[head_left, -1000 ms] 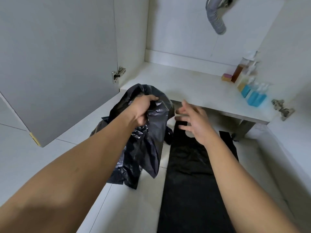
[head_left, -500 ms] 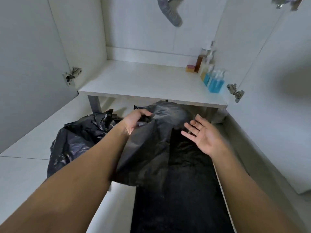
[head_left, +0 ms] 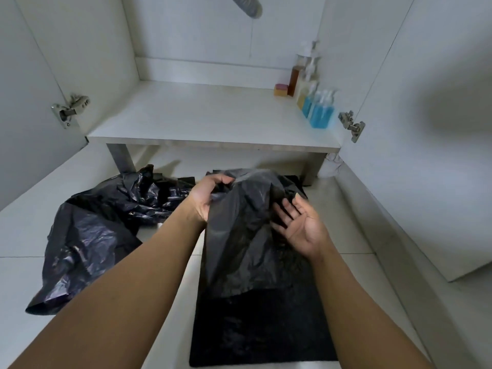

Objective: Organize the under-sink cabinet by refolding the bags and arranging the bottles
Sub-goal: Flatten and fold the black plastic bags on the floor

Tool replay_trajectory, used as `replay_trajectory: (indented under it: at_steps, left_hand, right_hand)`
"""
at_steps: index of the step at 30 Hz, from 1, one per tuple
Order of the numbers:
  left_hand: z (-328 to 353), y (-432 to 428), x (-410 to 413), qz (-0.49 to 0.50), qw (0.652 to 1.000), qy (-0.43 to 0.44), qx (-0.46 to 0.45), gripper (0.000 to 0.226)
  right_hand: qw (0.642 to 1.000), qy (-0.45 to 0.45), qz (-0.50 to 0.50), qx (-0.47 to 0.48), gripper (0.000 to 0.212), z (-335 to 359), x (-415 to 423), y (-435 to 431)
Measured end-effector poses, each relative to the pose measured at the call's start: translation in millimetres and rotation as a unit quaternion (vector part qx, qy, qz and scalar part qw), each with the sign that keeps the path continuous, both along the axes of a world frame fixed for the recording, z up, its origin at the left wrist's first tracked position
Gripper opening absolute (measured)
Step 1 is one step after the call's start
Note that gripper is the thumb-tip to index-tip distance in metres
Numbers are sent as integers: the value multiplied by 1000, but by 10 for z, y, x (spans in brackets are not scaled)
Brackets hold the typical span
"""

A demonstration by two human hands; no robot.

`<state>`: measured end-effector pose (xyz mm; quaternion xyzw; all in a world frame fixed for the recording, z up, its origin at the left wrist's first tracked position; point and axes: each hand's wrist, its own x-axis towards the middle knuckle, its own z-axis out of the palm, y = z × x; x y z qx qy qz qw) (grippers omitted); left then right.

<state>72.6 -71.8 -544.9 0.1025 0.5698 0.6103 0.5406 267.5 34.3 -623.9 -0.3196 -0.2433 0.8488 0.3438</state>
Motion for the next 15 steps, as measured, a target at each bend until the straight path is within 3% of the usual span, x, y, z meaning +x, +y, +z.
replay_trajectory:
  at_steps: [2, 6, 7, 9, 11, 13, 15]
  left_hand:
    - [-109, -55, 10, -19, 999, -48, -3, 58]
    - [-347, -81, 71, 15, 998, -58, -16, 59]
    - [-389, -78, 92, 32, 998, -59, -21, 53]
    - [-416, -48, 182, 25, 997, -69, -31, 38]
    - [-451, -28, 235, -12, 998, -53, -15, 43]
    - [-494, -13, 262, -27, 999, -25, 14, 46]
    - [-479, -58, 275, -11, 999, 0, 33, 31]
  right_hand:
    - [999, -7, -36, -26, 25, 9, 17, 106]
    - [957, -279, 80, 4, 49, -178, -32, -49]
    - [957, -268, 111, -3, 58, -221, -63, -138]
    - [977, -154, 143, -23, 74, -263, -139, -278]
    - [992, -57, 110, -28, 83, -316, -184, -292]
    - [998, 8, 45, -53, 80, -324, -173, -204]
    - [998, 16, 3, -53, 68, -299, -133, -76]
